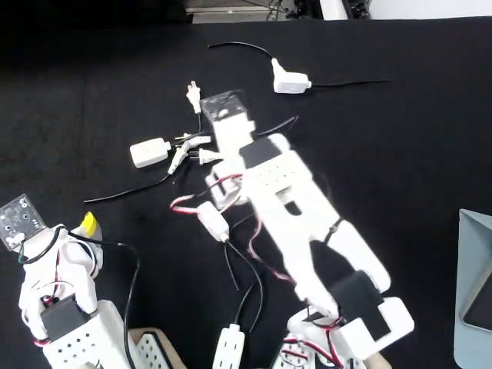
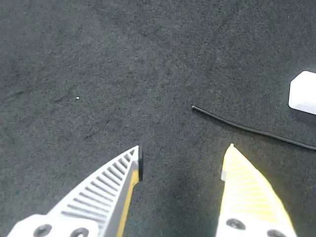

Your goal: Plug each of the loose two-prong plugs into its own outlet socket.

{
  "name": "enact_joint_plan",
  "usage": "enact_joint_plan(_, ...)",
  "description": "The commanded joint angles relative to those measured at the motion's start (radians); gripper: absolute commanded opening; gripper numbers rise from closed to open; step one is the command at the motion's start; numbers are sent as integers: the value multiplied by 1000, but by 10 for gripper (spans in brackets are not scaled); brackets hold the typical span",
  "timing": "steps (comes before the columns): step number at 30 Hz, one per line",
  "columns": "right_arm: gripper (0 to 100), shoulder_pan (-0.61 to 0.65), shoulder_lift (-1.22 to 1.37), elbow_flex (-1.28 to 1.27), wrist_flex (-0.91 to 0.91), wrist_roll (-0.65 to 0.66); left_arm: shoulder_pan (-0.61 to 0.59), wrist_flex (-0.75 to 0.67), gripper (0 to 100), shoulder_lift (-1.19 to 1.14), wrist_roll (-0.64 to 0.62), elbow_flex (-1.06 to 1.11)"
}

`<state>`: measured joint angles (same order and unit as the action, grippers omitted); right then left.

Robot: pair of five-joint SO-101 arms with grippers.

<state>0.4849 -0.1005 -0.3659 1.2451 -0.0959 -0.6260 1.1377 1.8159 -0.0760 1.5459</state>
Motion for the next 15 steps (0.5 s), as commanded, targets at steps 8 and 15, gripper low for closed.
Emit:
enact_joint_plan(8, 12, 120, 73, -174, -209, 23, -5, -18, 274, 3, 0, -7)
enact_joint_plan(15, 12, 373, 77, -156, -207, -86, -7, -20, 274, 3, 0, -7)
